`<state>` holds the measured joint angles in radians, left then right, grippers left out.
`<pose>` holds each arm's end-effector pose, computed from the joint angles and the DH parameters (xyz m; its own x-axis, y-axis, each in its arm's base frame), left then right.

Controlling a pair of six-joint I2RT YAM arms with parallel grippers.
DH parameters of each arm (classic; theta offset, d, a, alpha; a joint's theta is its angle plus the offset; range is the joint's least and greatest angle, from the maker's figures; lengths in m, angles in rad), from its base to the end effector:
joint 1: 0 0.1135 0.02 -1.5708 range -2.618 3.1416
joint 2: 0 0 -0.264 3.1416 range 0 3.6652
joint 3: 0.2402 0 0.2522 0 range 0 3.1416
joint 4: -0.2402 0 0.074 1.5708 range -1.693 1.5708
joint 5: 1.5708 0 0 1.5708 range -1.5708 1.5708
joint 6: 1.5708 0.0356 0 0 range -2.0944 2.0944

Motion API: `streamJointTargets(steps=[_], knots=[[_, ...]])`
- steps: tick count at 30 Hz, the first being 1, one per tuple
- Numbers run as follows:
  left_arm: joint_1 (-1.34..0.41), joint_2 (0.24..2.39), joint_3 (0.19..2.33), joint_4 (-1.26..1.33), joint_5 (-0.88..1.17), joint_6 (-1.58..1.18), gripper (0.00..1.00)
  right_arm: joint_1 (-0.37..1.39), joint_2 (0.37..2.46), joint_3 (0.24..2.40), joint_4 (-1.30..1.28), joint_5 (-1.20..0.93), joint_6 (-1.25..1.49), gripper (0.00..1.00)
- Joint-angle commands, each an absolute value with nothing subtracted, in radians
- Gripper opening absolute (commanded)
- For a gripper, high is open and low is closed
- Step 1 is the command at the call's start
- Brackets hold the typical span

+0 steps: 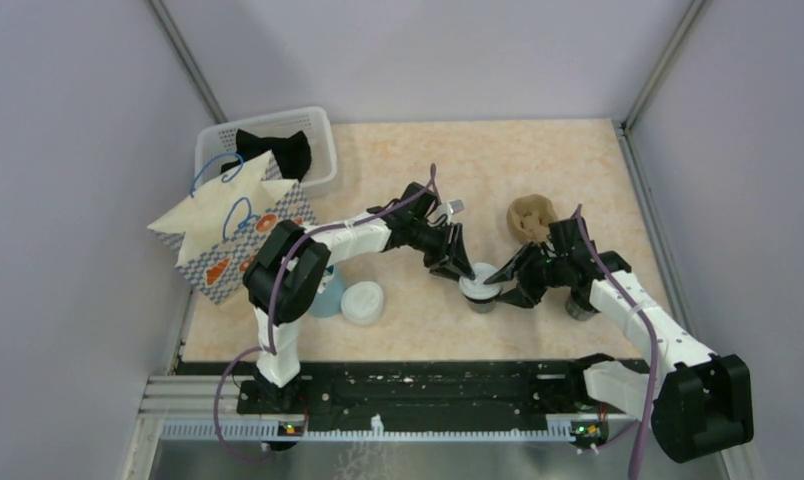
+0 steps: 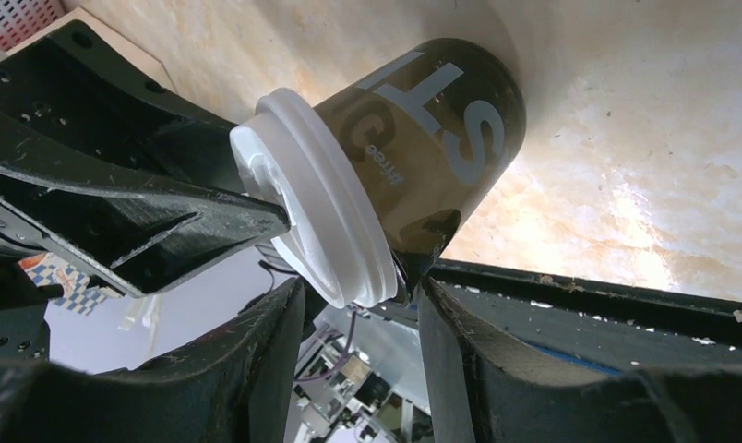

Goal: Pack the takeout coffee

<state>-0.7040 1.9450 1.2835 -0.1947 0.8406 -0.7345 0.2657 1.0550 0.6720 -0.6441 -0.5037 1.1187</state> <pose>0.2959 -0.2861 0.1823 -0.9661 0.2339 -0.1092 0.2107 0.4705 -0.8569 0.1825 0.0675 0.2172 -0.7843 0.6030 0.1456 0.5371 0.5427 0.6458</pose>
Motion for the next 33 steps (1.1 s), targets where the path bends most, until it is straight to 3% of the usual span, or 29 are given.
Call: streamJointTargets(steps=[1, 14, 18, 26, 33], knots=[[-0.722, 1.875, 1.264, -0.157, 0.873, -0.742, 0.46, 0.272, 1.063, 0.669, -0.645, -0.494, 1.095, 0.47], [-0.744, 1.854, 1.228, -0.120, 0.864, -0.766, 0.53, 0.272, 1.051, 0.657, -0.655, -0.438, 1.025, 0.24], [-0.746, 1.847, 1.212, -0.112, 0.862, -0.767, 0.49, 0.271, 1.063, 0.678, -0.665, -0.423, 0.982, 0.20], [-0.746, 1.837, 1.195, -0.102, 0.869, -0.774, 0.51, 0.271, 1.084, 0.712, -0.671, -0.475, 0.876, 0.50], [-0.746, 1.839, 1.196, -0.076, 0.885, -0.802, 0.51, 0.271, 1.082, 0.708, -0.681, -0.534, 0.842, 0.58]])
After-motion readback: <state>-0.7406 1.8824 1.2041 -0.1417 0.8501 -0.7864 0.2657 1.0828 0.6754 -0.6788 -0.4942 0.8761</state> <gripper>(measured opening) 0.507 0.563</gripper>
